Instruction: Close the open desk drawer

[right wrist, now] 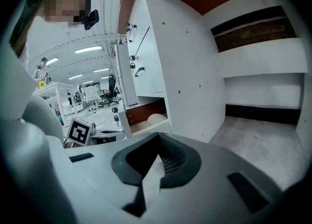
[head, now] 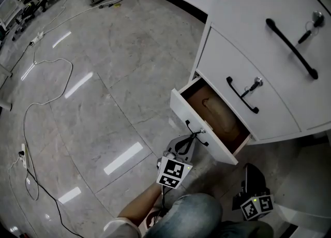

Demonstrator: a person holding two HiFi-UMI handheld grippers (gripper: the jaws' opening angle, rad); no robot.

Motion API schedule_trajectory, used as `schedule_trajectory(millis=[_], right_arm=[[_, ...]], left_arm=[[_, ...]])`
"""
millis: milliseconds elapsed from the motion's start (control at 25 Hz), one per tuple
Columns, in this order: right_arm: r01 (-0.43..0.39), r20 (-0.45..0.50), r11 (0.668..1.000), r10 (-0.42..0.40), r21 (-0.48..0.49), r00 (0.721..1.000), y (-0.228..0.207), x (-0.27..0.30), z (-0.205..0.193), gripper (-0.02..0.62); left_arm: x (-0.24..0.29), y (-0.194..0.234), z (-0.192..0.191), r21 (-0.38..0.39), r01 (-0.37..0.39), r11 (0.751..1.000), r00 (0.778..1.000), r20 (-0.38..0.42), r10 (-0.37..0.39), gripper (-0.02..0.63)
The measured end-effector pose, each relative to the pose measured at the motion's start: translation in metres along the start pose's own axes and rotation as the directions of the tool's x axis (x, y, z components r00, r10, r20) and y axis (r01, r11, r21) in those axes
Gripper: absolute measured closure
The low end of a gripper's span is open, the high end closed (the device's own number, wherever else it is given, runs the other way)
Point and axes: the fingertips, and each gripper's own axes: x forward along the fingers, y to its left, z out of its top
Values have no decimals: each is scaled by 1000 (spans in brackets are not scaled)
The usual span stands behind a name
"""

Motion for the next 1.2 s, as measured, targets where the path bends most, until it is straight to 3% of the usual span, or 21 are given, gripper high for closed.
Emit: schedule_trajectory(millis=[200, 640, 1200], right_arm=[[11, -6, 1000, -11, 5, 1000, -2, 1, -5, 597], [51, 1, 999, -51, -8, 999, -11, -2, -7, 597], [37, -26, 999, -37, -3, 999, -9, 8, -21, 597]], left_arm=[[6, 1, -1, 11, 18, 1000, 1000, -1, -18, 598], [9, -4, 1, -53, 21, 998, 1000, 16, -21, 598], [28, -3, 8, -58, 13, 998, 1000, 6, -13, 598]])
